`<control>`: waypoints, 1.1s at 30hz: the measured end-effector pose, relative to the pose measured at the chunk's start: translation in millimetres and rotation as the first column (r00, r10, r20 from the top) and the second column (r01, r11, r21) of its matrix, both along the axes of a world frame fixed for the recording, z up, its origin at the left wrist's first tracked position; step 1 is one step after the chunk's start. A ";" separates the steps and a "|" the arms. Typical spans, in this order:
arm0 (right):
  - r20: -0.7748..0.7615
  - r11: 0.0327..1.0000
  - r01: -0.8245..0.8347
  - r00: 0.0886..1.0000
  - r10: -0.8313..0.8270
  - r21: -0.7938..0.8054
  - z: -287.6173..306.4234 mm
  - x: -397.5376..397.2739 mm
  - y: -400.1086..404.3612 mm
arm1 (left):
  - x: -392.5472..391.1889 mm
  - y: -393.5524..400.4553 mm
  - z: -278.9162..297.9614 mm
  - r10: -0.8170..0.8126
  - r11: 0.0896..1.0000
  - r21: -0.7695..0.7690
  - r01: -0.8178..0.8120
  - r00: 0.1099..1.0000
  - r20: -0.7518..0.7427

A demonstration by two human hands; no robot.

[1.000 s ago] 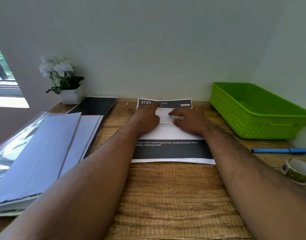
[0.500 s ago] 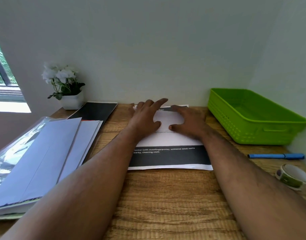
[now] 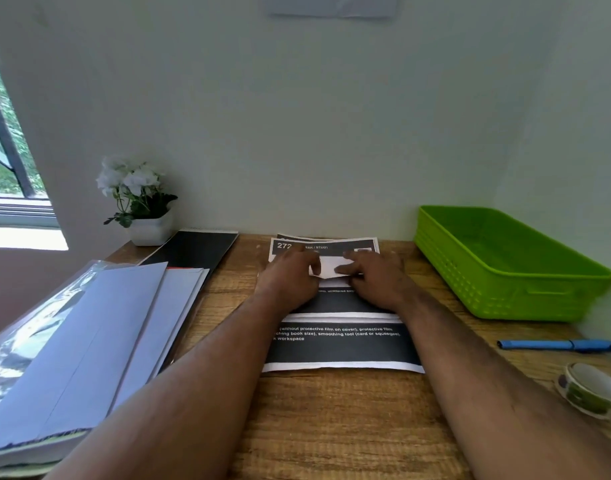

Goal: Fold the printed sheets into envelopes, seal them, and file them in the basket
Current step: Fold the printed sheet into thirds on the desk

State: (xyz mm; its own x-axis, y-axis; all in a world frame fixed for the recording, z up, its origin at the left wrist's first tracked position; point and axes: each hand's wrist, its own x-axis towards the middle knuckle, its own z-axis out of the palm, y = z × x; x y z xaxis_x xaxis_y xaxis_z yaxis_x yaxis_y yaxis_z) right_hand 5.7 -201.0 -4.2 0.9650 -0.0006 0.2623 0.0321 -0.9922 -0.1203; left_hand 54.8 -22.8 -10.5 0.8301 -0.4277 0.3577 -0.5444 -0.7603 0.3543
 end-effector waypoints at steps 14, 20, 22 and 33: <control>-0.066 0.985 0.018 0.998 -0.007 0.173 0.7 -4.3 -2.1 | -0.8 -4.2 -7.4 0.023 0.986 0.167 0.013 0.977 -0.210; -0.228 0.997 0.076 0.971 -0.071 0.014 7.9 -3.8 8.7 | -6.4 -7.8 -3.7 -0.010 0.960 0.270 0.080 0.968 -0.252; -0.265 0.996 0.071 0.961 -0.084 -0.058 9.9 -3.5 18.4 | -5.4 -9.1 -3.4 -0.013 0.947 0.307 0.094 0.966 -0.257; -0.291 0.973 0.211 0.940 -0.176 0.095 -3.4 9.6 50.2 | -6.2 -11.6 0.1 0.032 0.932 0.357 0.063 0.967 -0.254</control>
